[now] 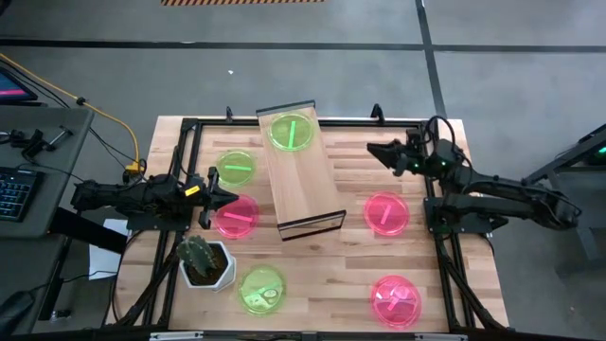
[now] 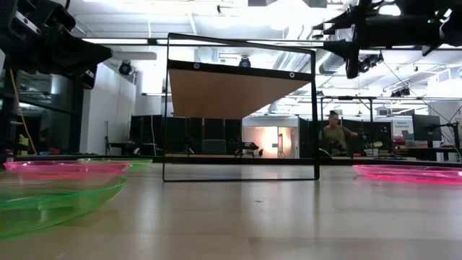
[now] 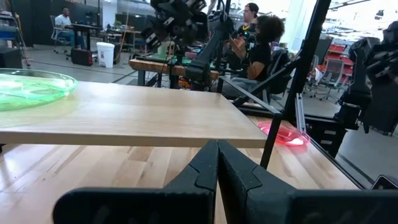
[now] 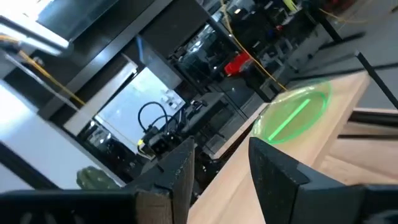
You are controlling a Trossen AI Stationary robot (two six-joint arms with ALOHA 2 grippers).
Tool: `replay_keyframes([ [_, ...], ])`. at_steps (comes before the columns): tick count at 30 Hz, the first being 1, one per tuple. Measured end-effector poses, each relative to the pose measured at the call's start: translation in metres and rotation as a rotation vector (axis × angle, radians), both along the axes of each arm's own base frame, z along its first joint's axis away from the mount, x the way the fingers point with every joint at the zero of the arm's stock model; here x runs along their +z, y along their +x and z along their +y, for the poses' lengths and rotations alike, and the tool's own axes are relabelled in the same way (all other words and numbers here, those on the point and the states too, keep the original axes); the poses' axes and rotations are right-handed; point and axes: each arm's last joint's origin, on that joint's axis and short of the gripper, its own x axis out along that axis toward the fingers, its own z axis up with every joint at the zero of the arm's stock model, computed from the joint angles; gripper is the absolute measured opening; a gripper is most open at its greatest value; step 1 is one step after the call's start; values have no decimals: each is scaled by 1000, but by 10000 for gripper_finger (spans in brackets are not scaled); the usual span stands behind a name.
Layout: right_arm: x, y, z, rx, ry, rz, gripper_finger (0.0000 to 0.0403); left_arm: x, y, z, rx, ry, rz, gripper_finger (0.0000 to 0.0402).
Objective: Place and stack plates onto a shelf
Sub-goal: Put the top left light red plate on the shelf
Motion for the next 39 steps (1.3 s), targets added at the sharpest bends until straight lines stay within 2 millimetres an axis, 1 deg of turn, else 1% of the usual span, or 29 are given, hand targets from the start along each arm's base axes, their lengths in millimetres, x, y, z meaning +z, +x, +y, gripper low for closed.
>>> replay_keyframes([
  [3, 2, 2, 3, 12, -67, 15, 136, 2, 0, 0, 0, -1, -17, 1],
  [6, 2, 3, 6, 31, -113, 26, 135, 8, -1, 0, 1, -11, -82, 1],
  [12, 1, 5, 12, 82, -144, 39, 120, 22, -3, 2, 29, -162, -237, 1],
  [15, 1, 6, 15, 102, -168, 41, 98, 26, -5, 2, 18, -217, -281, 1],
  [17, 1, 7, 18, 115, -188, 47, 65, 27, -5, 2, 14, -237, -290, 1],
  [19, 1, 7, 19, 125, -191, 55, 22, 27, -5, 2, 11, -252, -291, 1],
  [20, 0, 7, 19, 128, -192, 60, 12, 27, -5, 2, 10, -259, -293, 1],
  [24, -2, 8, 20, 121, -165, 74, 11, 28, -5, 2, 22, -265, -304, 1],
  [26, -2, 8, 20, 121, -164, 75, 3, 31, -6, 5, 89, -302, -343, 1],
  [28, -2, 8, 20, 121, -160, 75, 4, 35, -7, 7, 174, -385, -366, 1],
  [30, -2, 8, 20, 123, -139, 70, 6, 44, -7, 8, 217, -400, -332, 3],
  [32, -2, 8, 20, 124, -129, 68, 4, 55, -4, 9, 240, -374, -237, 12],
  [37, -2, 8, 20, 117, -141, 73, 2, 79, 4, 15, 372, -308, 156, 61],
  [39, -3, 8, 20, 117, -142, 83, 1, 85, 5, 19, 444, -309, 319, 84],
])
